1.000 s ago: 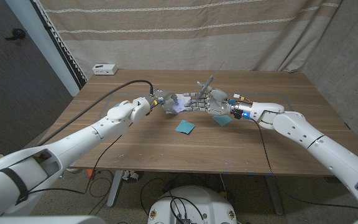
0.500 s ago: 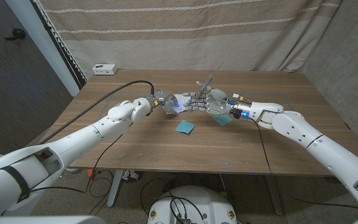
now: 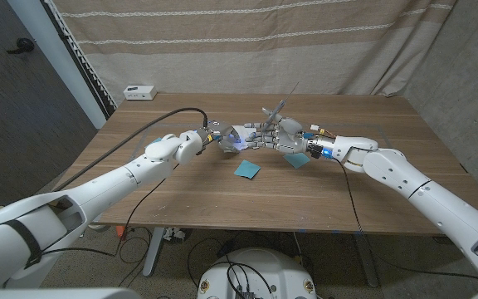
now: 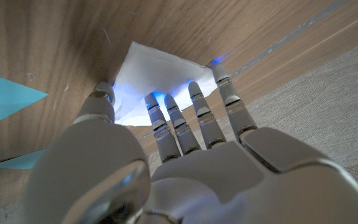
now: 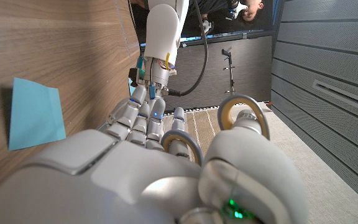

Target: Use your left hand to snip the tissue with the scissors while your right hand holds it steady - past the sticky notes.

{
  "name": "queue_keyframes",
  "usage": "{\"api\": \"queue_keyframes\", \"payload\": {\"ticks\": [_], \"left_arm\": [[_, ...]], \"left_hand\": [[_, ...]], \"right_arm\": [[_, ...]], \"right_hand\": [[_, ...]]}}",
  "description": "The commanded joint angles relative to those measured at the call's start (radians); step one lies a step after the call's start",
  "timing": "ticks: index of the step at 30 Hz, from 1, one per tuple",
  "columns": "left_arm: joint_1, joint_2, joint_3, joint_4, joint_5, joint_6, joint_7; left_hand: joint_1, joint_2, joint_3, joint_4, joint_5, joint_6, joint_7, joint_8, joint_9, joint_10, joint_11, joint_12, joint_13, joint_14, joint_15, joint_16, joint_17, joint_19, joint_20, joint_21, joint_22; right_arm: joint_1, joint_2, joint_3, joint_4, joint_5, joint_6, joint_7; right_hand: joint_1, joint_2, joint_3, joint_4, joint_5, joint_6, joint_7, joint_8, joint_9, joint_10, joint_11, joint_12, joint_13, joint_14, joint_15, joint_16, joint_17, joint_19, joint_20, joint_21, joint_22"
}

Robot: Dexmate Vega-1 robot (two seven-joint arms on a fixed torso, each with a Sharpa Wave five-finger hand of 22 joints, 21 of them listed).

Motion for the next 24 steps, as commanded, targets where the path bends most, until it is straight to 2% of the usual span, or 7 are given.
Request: {"api": "queue_keyframes", "payload": {"ticks": [1, 7, 11, 13, 17, 22, 24], "left_arm": [[0.010, 0.006, 0.002, -0.012, -0.003, -0.011, -0.012], [0.026, 0.011, 0.001, -0.032, 0.006, -0.003, -0.007], [0.037, 0.016, -0.002, -0.043, 0.008, -0.009, 0.003], [0.042, 0.019, -0.003, -0.047, 0.010, -0.011, 0.009], [0.054, 0.019, -0.010, -0.052, 0.015, -0.014, 0.036], [0.104, 0.006, -0.041, -0.051, 0.014, 0.013, 0.173], [0.120, 0.001, -0.055, -0.045, -0.006, 0.008, 0.219]], "left_hand": [[0.025, 0.002, 0.004, 0.001, -0.011, 0.028, 0.003, 0.012, 0.003, 0.069, -0.011, 0.026, 0.011, 0.094, -0.138, 0.016, -0.003, 0.054, -0.031, 0.008, 0.006], [0.054, 0.012, 0.022, -0.003, -0.022, 0.058, 0.013, 0.018, 0.003, 0.176, -0.012, 0.062, 0.027, 0.194, -0.162, 0.019, -0.003, 0.107, -0.085, 0.013, 0.005], [0.073, 0.015, 0.039, -0.004, -0.031, 0.087, 0.012, 0.024, 0.002, 0.237, -0.013, 0.078, 0.037, 0.251, -0.168, 0.015, -0.002, 0.165, -0.140, 0.022, 0.004], [0.082, 0.017, 0.047, -0.004, -0.034, 0.110, 0.008, 0.030, 0.001, 0.266, -0.014, 0.085, 0.041, 0.273, -0.169, 0.013, -0.002, 0.168, -0.167, 0.017, 0.004], [0.095, 0.025, 0.059, -0.005, -0.036, 0.130, 0.000, 0.034, 0.000, 0.286, -0.015, 0.088, 0.045, 0.292, -0.171, 0.009, -0.002, 0.164, -0.191, 0.011, 0.006], [0.167, 0.097, 0.152, -0.004, -0.053, 0.270, -0.004, 0.066, -0.009, 0.424, -0.016, 0.111, 0.064, 0.422, -0.176, 0.010, 0.004, 0.183, -0.242, 0.008, 0.014], [0.168, 0.191, 0.230, 0.024, -0.062, 0.313, 0.005, 0.064, -0.015, 0.490, -0.010, 0.085, 0.035, 0.462, -0.175, -0.014, -0.003, 0.164, -0.250, 0.011, 0.025]], "right_arm": [[0.001, 0.002, 0.003, 0.009, 0.005, 0.001, 0.002], [-0.006, -0.001, 0.009, 0.010, 0.007, 0.008, 0.007], [-0.015, -0.005, 0.013, 0.003, 0.002, 0.019, 0.006], [-0.020, -0.009, 0.015, -0.003, 0.003, 0.019, 0.001], [-0.029, -0.014, 0.020, -0.013, 0.010, 0.016, -0.007], [-0.037, -0.019, 0.023, -0.023, 0.009, 0.023, -0.013], [-0.040, -0.019, 0.024, -0.025, 0.009, 0.024, -0.014]], "right_hand": [[-0.006, -0.003, 0.006, 0.000, -0.001, 0.005, 0.073, -0.003, 0.003, -0.002, -0.001, 0.006, 0.003, 0.009, -0.001, -0.001, 0.004, 0.011, -0.002, 0.006, -0.001], [-0.007, -0.004, 0.006, -0.001, -0.001, 0.007, 0.073, -0.003, 0.004, -0.002, -0.002, 0.007, 0.005, 0.008, -0.001, -0.003, 0.004, 0.011, -0.003, 0.006, -0.001], [-0.007, -0.004, 0.006, -0.001, -0.001, 0.007, 0.073, -0.004, 0.004, -0.001, -0.002, 0.009, 0.006, 0.008, 0.000, -0.004, 0.004, 0.015, -0.003, 0.007, -0.001], [-0.008, -0.004, 0.007, -0.001, -0.002, 0.007, 0.072, -0.004, 0.005, 0.000, -0.002, 0.010, 0.006, 0.009, -0.001, -0.003, 0.004, 0.014, -0.004, 0.007, -0.001], [-0.009, -0.004, 0.007, -0.001, -0.002, 0.008, 0.070, -0.005, 0.006, 0.000, -0.003, 0.011, 0.008, 0.010, 0.000, -0.004, 0.004, 0.014, -0.004, 0.007, -0.002], [-0.009, -0.004, 0.008, -0.002, -0.002, 0.009, 0.070, -0.006, 0.007, 0.001, -0.003, 0.013, 0.010, 0.011, 0.000, -0.005, 0.004, 0.013, -0.003, 0.007, -0.002], [-0.008, -0.004, 0.009, -0.002, -0.002, 0.010, 0.070, -0.006, 0.007, 0.001, -0.005, 0.014, 0.010, 0.011, 0.000, -0.006, 0.004, 0.014, -0.003, 0.007, -0.002]]}}
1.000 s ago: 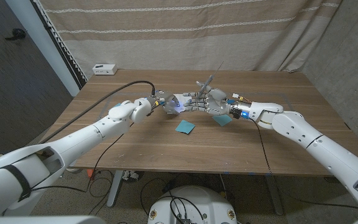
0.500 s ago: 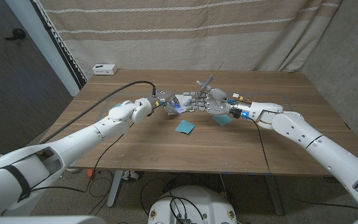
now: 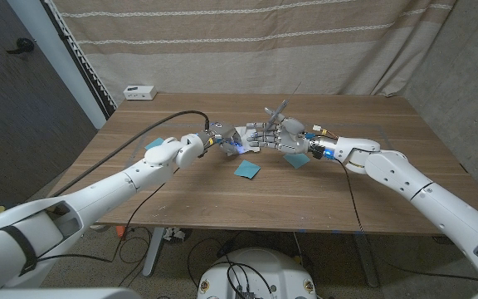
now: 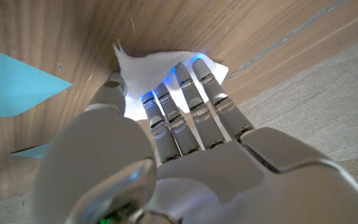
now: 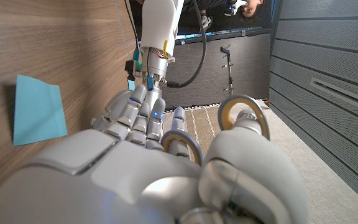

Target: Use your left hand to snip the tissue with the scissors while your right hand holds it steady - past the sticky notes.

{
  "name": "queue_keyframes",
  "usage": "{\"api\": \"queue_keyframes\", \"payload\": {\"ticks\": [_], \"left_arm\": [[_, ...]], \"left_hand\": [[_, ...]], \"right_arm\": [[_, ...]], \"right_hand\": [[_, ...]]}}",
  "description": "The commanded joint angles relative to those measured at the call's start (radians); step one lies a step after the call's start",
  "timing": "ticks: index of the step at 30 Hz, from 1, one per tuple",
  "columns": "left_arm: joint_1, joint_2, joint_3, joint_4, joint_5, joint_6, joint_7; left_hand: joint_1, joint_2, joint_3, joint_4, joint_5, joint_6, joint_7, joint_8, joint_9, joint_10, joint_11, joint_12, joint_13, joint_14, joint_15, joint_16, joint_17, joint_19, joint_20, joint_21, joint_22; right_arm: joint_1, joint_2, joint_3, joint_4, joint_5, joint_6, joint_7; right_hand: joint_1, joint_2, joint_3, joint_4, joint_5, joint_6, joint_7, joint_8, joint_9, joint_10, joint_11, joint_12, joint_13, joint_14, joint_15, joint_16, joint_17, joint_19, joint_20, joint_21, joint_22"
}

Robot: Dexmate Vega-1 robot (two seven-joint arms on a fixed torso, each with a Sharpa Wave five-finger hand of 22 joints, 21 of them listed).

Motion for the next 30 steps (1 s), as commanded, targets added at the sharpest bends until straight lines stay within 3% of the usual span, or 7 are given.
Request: {"api": "queue_keyframes", "payload": {"ticks": [1, 3, 9, 18, 30], "left_arm": [[0.075, -0.013, -0.050, 0.001, -0.024, 0.012, 0.201], [0.087, -0.016, -0.058, 0.003, -0.028, 0.012, 0.241], [0.128, -0.027, -0.096, 0.025, -0.080, -0.021, 0.384], [0.151, -0.055, -0.129, 0.112, -0.126, -0.122, 0.618], [0.084, -0.075, -0.102, 0.286, -0.101, -0.305, 0.832]], "left_hand": [[0.016, 0.116, 0.109, 0.031, -0.013, 0.072, 0.010, 0.001, -0.007, 0.096, 0.005, -0.023, -0.030, 0.079, -0.085, -0.026, -0.001, -0.016, -0.051, -0.001, 0.016], [0.011, 0.159, 0.149, 0.035, -0.013, 0.000, 0.011, -0.038, -0.005, 0.119, 0.007, -0.045, -0.053, 0.099, -0.087, -0.032, 0.005, -0.024, -0.055, 0.006, 0.020], [0.006, 0.191, 0.179, 0.039, -0.012, -0.028, 0.011, -0.050, 0.000, 0.151, 0.006, -0.042, -0.048, 0.127, -0.087, -0.026, 0.014, -0.024, -0.072, 0.021, 0.031], [-0.003, 0.187, 0.186, 0.039, -0.011, -0.023, 0.005, -0.044, 0.008, 0.162, 0.006, -0.044, -0.045, 0.130, -0.087, -0.029, 0.015, -0.031, -0.079, 0.030, 0.041], [-0.023, 0.185, 0.195, 0.047, -0.004, -0.029, -0.016, -0.038, 0.018, 0.153, 0.004, -0.057, -0.041, 0.109, -0.088, -0.043, 0.013, -0.041, -0.089, 0.041, 0.049]], "right_arm": [[-0.019, -0.009, 0.009, -0.020, 0.011, 0.002, -0.014], [-0.022, -0.012, 0.008, -0.025, 0.001, 0.009, -0.019], [-0.025, -0.013, 0.009, -0.027, 0.005, 0.010, -0.019], [-0.014, -0.009, 0.000, -0.021, 0.010, -0.005, -0.015], [-0.008, -0.018, -0.017, -0.021, 0.002, -0.029, -0.004]], "right_hand": [[-0.005, 0.000, 0.004, 0.002, -0.002, 0.004, 0.065, -0.002, 0.002, 0.000, -0.004, 0.006, 0.006, 0.007, 0.004, -0.006, 0.004, 0.010, 0.000, 0.003, 0.003], [-0.004, 0.000, 0.005, 0.001, -0.002, 0.006, 0.063, -0.002, 0.003, 0.004, -0.003, 0.009, 0.007, 0.008, 0.002, -0.006, 0.005, 0.013, 0.001, 0.004, 0.003], [-0.005, 0.000, 0.005, 0.001, -0.003, 0.006, 0.064, -0.004, 0.004, 0.003, -0.004, 0.010, 0.009, 0.007, 0.003, -0.008, 0.005, 0.011, 0.001, 0.004, 0.003], [-0.007, 0.000, 0.007, 0.000, -0.003, 0.011, 0.062, -0.005, 0.007, 0.004, -0.003, 0.014, 0.013, 0.011, 0.004, -0.009, 0.006, 0.013, 0.001, 0.004, 0.003], [-0.011, -0.001, 0.007, -0.001, -0.005, 0.000, 0.066, -0.014, 0.009, -0.008, 0.004, 0.013, 0.017, 0.002, 0.010, -0.016, 0.007, 0.010, 0.004, 0.003, 0.003]]}}
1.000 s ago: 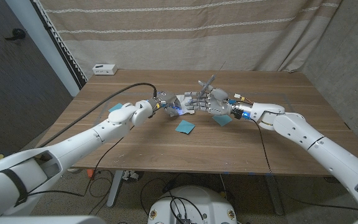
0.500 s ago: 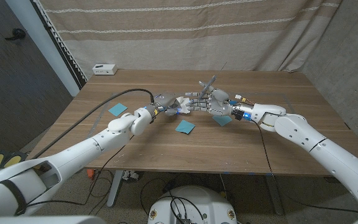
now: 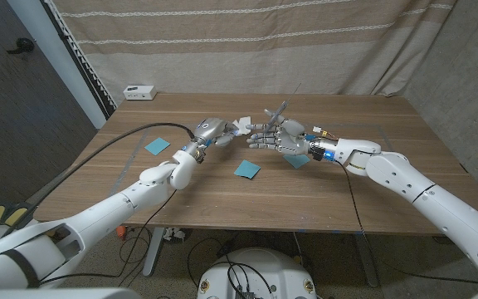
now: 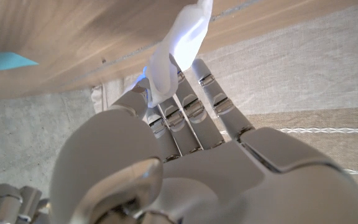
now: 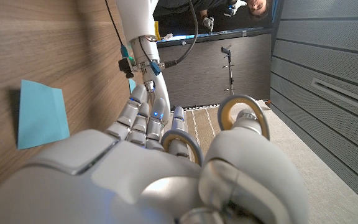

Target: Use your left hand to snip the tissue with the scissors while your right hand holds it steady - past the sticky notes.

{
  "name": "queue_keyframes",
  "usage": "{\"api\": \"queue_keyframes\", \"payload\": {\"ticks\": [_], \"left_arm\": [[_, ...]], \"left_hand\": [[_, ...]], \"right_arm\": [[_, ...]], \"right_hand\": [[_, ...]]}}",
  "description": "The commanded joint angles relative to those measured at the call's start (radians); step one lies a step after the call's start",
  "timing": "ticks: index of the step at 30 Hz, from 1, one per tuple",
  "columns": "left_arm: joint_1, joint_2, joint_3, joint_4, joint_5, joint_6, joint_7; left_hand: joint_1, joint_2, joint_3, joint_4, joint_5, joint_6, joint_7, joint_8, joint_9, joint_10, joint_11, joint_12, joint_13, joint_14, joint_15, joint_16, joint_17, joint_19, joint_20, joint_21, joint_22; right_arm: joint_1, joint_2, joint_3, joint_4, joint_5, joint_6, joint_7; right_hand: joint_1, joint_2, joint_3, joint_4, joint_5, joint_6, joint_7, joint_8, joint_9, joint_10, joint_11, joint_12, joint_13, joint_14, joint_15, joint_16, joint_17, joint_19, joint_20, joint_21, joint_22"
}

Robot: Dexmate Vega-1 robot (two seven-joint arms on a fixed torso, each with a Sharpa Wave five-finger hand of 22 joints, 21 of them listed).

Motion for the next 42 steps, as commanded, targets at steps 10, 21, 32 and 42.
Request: {"api": "queue_keyframes", "payload": {"ticks": [10, 21, 32, 42], "left_arm": [[-0.120, -0.042, 0.051, 0.244, 0.024, -0.212, 0.239], [-0.168, -0.055, 0.080, 0.288, 0.036, -0.216, 0.234], [-0.207, -0.076, 0.101, 0.345, 0.036, -0.230, 0.287], [-0.239, -0.105, 0.133, 0.423, 0.039, -0.282, 0.373]], "left_hand": [[-0.036, -0.003, 0.024, 0.008, 0.017, 0.000, -0.024, 0.018, 0.014, -0.001, -0.007, -0.016, 0.012, -0.014, -0.024, -0.007, 0.006, -0.013, -0.102, 0.025, 0.005], [-0.126, -0.026, 0.145, -0.020, 0.024, -0.024, -0.031, 0.082, 0.063, 0.019, -0.006, -0.080, 0.100, -0.023, -0.024, -0.005, 0.015, -0.088, -0.105, 0.186, -0.012], [-0.159, -0.029, 0.192, -0.022, 0.027, -0.031, -0.031, 0.104, 0.055, 0.010, -0.007, -0.091, 0.134, -0.040, -0.025, -0.002, 0.018, -0.144, -0.102, 0.299, -0.031], [-0.171, -0.035, 0.208, -0.020, 0.033, -0.014, -0.030, 0.146, 0.079, 0.010, -0.008, -0.092, 0.131, -0.049, -0.026, -0.003, 0.014, -0.169, -0.100, 0.350, -0.037]], "right_arm": [[-0.004, -0.040, -0.015, -0.030, -0.001, -0.062, -0.003], [0.035, -0.060, -0.046, -0.026, -0.013, -0.132, 0.012], [0.086, -0.055, -0.089, -0.008, -0.033, -0.196, 0.044], [0.135, -0.048, -0.136, -0.002, -0.063, -0.242, 0.097]], "right_hand": [[-0.013, -0.003, 0.003, 0.003, -0.001, -0.005, 0.064, -0.007, 0.006, -0.010, 0.006, 0.003, 0.006, 0.000, 0.010, -0.005, 0.003, 0.008, 0.002, 0.004, 0.002], [-0.016, -0.004, 0.003, 0.001, -0.001, -0.006, 0.069, -0.013, 0.007, -0.015, 0.013, 0.001, 0.009, -0.007, 0.019, -0.011, 0.004, 0.005, 0.008, 0.002, 0.001], [-0.016, -0.005, 0.004, 0.000, -0.001, -0.003, 0.071, -0.014, 0.007, -0.012, 0.016, 0.002, 0.010, -0.010, 0.027, -0.014, 0.003, 0.003, 0.020, 0.000, 0.001], [-0.018, -0.007, 0.003, 0.000, -0.002, -0.003, 0.072, -0.016, 0.007, -0.015, 0.016, 0.001, 0.011, -0.016, 0.035, -0.019, 0.002, 0.000, 0.028, -0.002, 0.000]]}}
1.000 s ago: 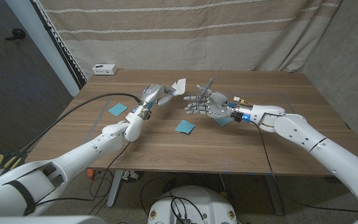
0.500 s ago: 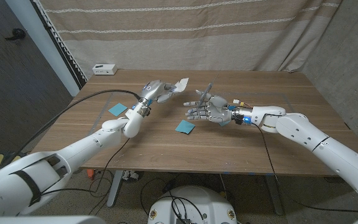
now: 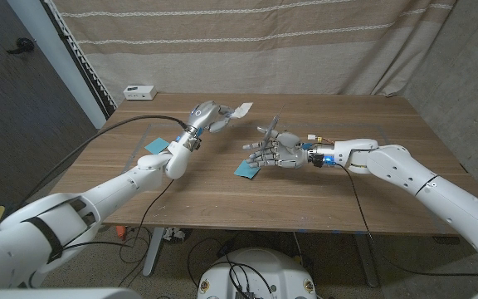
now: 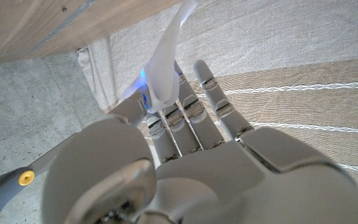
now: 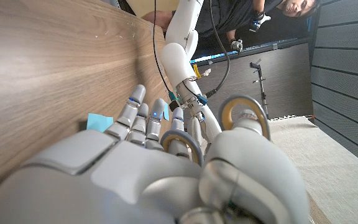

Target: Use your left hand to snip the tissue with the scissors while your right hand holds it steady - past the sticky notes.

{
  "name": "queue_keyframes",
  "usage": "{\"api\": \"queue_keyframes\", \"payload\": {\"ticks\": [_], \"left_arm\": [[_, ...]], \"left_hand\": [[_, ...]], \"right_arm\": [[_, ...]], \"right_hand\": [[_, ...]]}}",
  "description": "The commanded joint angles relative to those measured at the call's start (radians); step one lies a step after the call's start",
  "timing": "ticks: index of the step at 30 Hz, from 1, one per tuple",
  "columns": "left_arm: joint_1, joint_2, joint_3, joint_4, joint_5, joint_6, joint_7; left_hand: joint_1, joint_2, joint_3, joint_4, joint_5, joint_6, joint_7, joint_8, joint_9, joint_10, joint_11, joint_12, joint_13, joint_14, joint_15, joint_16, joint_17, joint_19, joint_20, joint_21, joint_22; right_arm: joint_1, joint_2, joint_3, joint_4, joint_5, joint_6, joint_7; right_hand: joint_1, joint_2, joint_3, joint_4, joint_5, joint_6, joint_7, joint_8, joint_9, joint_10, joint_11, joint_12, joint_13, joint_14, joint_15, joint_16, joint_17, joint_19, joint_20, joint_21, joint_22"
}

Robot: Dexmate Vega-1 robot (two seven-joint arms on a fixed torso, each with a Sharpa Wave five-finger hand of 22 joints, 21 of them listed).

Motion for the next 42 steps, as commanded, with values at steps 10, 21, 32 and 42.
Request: {"api": "queue_keyframes", "payload": {"ticks": [10, 21, 32, 42], "left_arm": [[-0.047, -0.056, 0.053, 0.109, -0.006, -0.043, 0.115], [-0.093, -0.105, 0.100, 0.240, -0.008, -0.122, 0.223], [-0.118, -0.115, 0.147, 0.310, -0.009, -0.171, 0.277], [-0.119, -0.119, 0.159, 0.278, -0.020, -0.138, 0.252]], "left_hand": [[-0.014, -0.006, 0.024, 0.000, 0.001, 0.017, 0.000, 0.003, -0.050, 0.006, 0.001, 0.001, -0.002, 0.001, -0.051, 0.006, 0.001, -0.021, -0.118, 0.052, -0.003], [-0.013, -0.008, 0.029, 0.000, 0.003, 0.021, -0.001, 0.000, -0.049, 0.003, 0.000, -0.002, -0.008, -0.001, -0.051, 0.005, 0.001, -0.030, -0.116, 0.066, -0.005], [-0.009, -0.008, 0.035, 0.002, 0.008, 0.026, -0.002, 0.001, -0.055, 0.002, 0.001, -0.001, -0.016, -0.014, -0.051, 0.001, -0.002, -0.042, -0.115, 0.072, -0.006], [-0.008, -0.012, 0.037, 0.001, 0.006, 0.026, -0.001, -0.007, -0.064, 0.011, 0.001, 0.004, -0.020, -0.004, -0.051, 0.005, -0.001, -0.047, -0.116, 0.082, -0.006]], "right_arm": [[0.120, 0.006, -0.098, 0.016, -0.069, -0.120, 0.098], [0.175, 0.013, -0.145, 0.037, -0.107, -0.164, 0.155], [0.189, 0.002, -0.150, 0.034, -0.116, -0.187, 0.165], [0.203, 0.013, -0.167, 0.031, -0.136, -0.190, 0.171]], "right_hand": [[-0.015, 0.003, 0.002, 0.001, -0.003, -0.001, 0.074, -0.010, 0.003, -0.010, 0.005, -0.002, 0.004, -0.004, 0.019, -0.011, 0.001, 0.003, 0.018, -0.003, -0.001], [-0.019, 0.003, 0.002, 0.002, -0.005, -0.001, 0.075, -0.013, 0.004, -0.010, 0.005, -0.003, 0.005, -0.002, 0.024, -0.012, 0.002, 0.006, 0.023, -0.004, -0.001], [-0.022, 0.004, 0.002, 0.003, -0.005, 0.001, 0.075, -0.015, 0.005, -0.007, 0.005, -0.002, 0.007, -0.002, 0.026, -0.014, 0.002, 0.007, 0.028, -0.005, -0.002], [-0.026, 0.002, 0.001, 0.003, -0.006, 0.001, 0.075, -0.018, 0.005, -0.009, 0.005, -0.003, 0.008, -0.006, 0.032, -0.018, 0.002, 0.008, 0.031, -0.007, -0.003]]}}
